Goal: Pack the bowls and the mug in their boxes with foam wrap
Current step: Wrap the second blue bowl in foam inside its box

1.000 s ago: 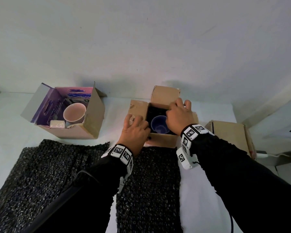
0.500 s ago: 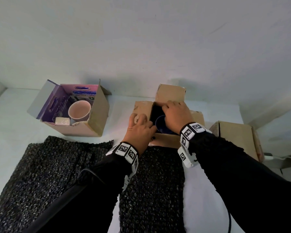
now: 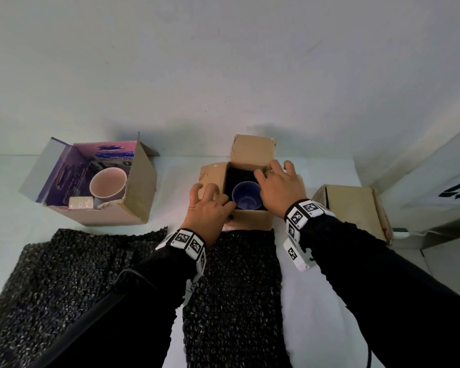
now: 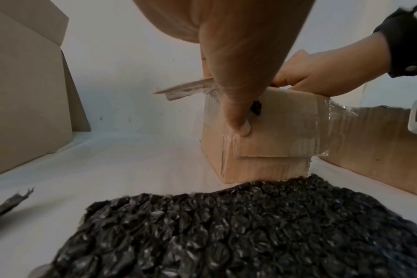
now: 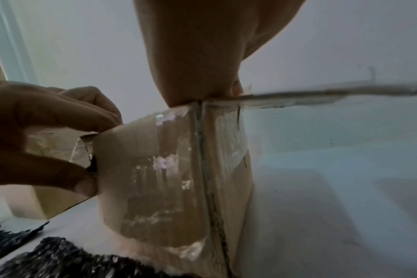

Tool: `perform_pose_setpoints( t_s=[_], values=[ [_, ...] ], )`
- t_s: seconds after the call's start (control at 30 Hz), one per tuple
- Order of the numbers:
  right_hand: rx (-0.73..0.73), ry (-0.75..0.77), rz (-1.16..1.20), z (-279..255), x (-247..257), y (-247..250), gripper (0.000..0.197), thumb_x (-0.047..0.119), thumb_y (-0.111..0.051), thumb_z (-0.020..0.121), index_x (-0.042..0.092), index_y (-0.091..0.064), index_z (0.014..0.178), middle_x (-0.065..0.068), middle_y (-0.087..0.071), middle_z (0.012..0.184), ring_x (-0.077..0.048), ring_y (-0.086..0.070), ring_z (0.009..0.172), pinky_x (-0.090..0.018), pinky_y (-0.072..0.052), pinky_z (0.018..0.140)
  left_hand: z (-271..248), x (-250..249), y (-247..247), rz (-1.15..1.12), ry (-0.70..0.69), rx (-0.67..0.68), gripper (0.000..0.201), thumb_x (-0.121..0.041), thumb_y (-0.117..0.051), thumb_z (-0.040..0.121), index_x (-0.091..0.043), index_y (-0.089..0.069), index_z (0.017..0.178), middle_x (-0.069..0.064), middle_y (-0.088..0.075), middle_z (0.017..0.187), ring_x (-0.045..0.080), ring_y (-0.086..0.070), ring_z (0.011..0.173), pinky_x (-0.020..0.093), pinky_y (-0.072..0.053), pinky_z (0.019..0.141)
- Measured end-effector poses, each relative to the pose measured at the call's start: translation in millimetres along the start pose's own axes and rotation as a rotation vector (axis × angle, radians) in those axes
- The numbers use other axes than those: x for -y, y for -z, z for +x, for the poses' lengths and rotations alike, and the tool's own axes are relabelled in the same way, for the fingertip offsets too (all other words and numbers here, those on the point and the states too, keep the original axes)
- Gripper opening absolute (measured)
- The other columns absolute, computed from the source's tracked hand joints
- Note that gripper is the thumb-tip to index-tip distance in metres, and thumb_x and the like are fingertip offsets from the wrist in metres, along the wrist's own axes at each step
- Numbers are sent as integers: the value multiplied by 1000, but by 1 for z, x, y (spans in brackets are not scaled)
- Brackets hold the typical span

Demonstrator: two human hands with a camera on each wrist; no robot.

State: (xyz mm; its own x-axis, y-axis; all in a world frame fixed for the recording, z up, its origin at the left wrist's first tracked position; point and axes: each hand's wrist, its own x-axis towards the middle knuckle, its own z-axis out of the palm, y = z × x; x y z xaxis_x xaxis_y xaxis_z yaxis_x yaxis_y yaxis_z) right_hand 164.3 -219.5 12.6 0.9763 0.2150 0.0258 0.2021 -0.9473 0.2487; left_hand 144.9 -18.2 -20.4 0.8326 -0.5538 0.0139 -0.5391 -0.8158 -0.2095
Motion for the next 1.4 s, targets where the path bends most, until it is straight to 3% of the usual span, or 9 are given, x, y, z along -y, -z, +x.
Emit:
perform_pose_setpoints(
  t_s=[0.17, 0.37, 0.5, 0.6, 0.93, 1.03, 1.13, 1.27, 1.4],
  values=[
    [120, -10, 81, 1, 1, 3, 26, 23, -42, 97, 19, -54, 120, -7, -55, 122, -21, -11, 104, -35, -30, 90, 3, -2, 6, -33, 19, 54, 33, -50, -56, 87, -33, -57, 116, -13, -59, 114, 26, -35, 127, 55, -5, 104],
    [23, 32, 88, 0, -1, -11, 28, 34, -45, 93, 17, -64, 105, -3, -63, 113, -25, -44, 113, -38, -32, 86, 1, -6, 5, -57, 58, 32, 20, -37, -60, 87, -31, -59, 106, -10, -62, 105, 29, -41, 121, 54, -11, 103],
    [-120, 91, 238, -22, -3, -18, 44, 57, -40, 92, 21, -66, 92, 1, -66, 96, -21, -53, 100, -39, -37, 87, 4, -7, 4, -42, 63, 41, 20, -36, -64, 84, -32, -65, 103, -10, -61, 102, 27, -43, 119, 53, -14, 102],
    [-49, 178, 255, -37, -3, -21, 46, 68, -44, 83, 25, -59, 87, 3, -62, 90, -20, -53, 93, -40, -37, 88, 7, -7, 7, -37, 64, 47, 16, -34, -60, 86, -30, -66, 101, -10, -63, 100, 29, -42, 120, 54, -11, 102],
    [-79, 89, 224, -56, 17, -32, 33, 40, -73, 77, 18, -64, 100, -4, -70, 103, -31, -50, 121, -46, -37, 91, 4, -12, 5, -47, 67, 14, 21, -37, -54, 91, -26, -63, 107, -5, -60, 111, 29, -35, 125, 55, -14, 104],
    [-216, 2, 315, -77, 28, -27, 45, 41, -69, 78, 20, -58, 115, -2, -59, 117, -29, -48, 114, -42, -42, 87, -4, -15, 3, -75, 54, 4, 35, -40, -53, 89, -21, -56, 119, 0, -53, 125, 31, -32, 128, 51, -21, 102],
    [-300, 32, 469, -100, 42, -29, 29, 39, -61, 86, 17, -57, 105, -3, -58, 103, -24, -51, 94, -37, -43, 74, -26, -19, 4, -124, -20, -93, 54, -35, -65, 78, -16, -53, 127, 3, -52, 130, 30, -43, 121, 45, -35, 94],
    [-85, 48, 523, -134, 59, -36, 35, 54, -53, 87, 20, -52, 80, 1, -56, 76, -23, -55, 72, -30, -34, 61, -58, -27, -2, -206, -145, -164, 51, -29, -68, 75, -17, -55, 123, 7, -51, 130, 31, -49, 114, 42, -44, 88],
    [233, -157, 462, -168, 81, -48, 78, 94, -39, 60, 25, -45, 96, 4, -54, 93, -19, -53, 85, -35, -44, 72, -88, -29, -15, -286, -225, 100, 41, -33, -53, 90, -27, -47, 131, -1, -49, 128, 24, -45, 119, 37, -36, 96]
  ],
)
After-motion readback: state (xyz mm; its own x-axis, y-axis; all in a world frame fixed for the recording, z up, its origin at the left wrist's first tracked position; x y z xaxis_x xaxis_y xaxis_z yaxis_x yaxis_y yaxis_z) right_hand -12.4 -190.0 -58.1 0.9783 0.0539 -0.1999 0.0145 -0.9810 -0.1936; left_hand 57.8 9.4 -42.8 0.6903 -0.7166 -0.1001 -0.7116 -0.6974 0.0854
